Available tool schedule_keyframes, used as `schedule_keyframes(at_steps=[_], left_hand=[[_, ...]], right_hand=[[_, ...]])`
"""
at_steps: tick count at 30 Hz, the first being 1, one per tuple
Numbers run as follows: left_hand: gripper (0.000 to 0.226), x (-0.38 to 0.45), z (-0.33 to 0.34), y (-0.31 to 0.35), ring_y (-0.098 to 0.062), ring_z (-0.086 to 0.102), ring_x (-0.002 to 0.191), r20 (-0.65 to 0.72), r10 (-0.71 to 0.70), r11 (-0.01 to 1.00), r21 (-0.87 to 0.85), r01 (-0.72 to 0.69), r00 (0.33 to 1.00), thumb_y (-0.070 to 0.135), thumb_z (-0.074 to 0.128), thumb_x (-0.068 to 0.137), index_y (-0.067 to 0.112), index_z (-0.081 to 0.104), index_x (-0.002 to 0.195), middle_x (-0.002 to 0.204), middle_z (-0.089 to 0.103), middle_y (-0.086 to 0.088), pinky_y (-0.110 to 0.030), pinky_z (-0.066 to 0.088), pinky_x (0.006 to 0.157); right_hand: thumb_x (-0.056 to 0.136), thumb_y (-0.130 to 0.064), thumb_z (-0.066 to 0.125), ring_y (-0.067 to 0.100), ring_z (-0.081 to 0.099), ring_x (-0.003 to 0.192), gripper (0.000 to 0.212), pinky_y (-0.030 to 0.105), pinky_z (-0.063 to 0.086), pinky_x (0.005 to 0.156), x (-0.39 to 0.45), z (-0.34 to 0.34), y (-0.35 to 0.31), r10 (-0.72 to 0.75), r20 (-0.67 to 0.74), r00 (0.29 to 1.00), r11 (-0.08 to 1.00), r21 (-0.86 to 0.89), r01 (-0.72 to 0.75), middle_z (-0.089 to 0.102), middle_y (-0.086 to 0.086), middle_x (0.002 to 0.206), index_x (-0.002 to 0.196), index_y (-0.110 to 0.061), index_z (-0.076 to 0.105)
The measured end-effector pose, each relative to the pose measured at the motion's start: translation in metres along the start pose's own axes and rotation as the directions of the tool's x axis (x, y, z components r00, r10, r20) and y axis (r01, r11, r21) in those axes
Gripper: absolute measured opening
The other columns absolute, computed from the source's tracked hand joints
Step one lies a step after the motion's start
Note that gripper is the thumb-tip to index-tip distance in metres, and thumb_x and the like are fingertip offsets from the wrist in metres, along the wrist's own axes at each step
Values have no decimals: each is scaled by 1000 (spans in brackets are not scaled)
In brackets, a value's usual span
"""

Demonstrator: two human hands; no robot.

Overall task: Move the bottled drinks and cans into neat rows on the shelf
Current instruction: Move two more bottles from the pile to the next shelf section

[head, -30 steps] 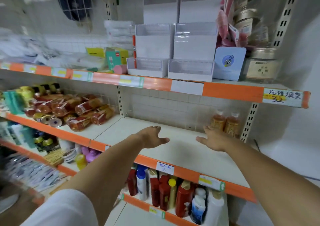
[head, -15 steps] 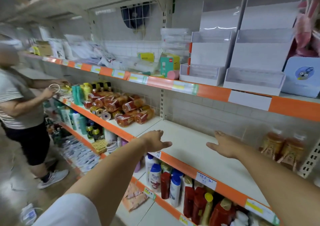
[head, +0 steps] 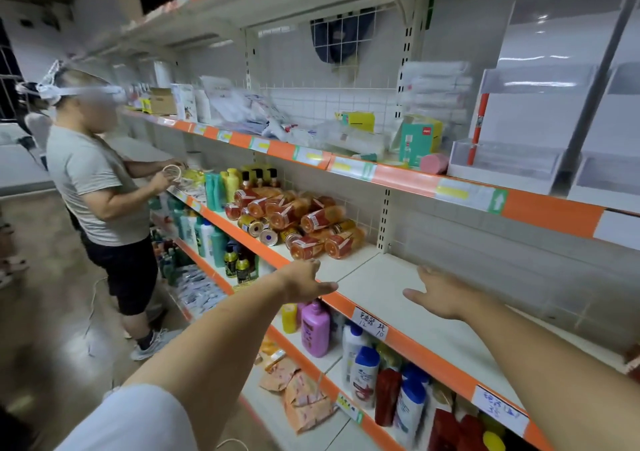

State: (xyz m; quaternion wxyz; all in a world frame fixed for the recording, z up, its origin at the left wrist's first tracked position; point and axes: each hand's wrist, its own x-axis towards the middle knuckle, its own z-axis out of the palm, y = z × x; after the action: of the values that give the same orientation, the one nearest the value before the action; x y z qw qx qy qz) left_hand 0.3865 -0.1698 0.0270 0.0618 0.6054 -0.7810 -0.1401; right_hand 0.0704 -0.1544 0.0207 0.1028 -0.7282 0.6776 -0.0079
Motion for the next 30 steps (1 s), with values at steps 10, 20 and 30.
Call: schedule_keyframes(at_steps=[10,20,30], left_hand=[[89,30,-29,-61,-30,42,142,-17,6,1000,14,-6,1000,72,50,90,14,35,156,159,40,-11,-40,38,114],[93,59,-34,-96,-30,39,145,13,53,999,11,-53,999,73,51,89,12,31,157,162,34,-11,-40,35,117],[98,116,-43,-112,-29,34,148,-7,80,996,29,-80,997,76,49,88,13,26,159,164,31,-9,-43,32,119]], right_hand=[[95,-67,39,22,18,152,87,37,21,120,48,-2,-70,-46,-48,998,999,-5,46,8,1,168,160,-16,10],[98,-62,39,22,17,153,82,37,22,120,81,0,-109,-70,-58,996,997,-44,68,8,1,168,160,-14,12],[99,-61,39,23,15,153,83,38,19,121,139,-3,-107,-85,-36,996,996,-45,83,6,6,168,159,-11,10]])
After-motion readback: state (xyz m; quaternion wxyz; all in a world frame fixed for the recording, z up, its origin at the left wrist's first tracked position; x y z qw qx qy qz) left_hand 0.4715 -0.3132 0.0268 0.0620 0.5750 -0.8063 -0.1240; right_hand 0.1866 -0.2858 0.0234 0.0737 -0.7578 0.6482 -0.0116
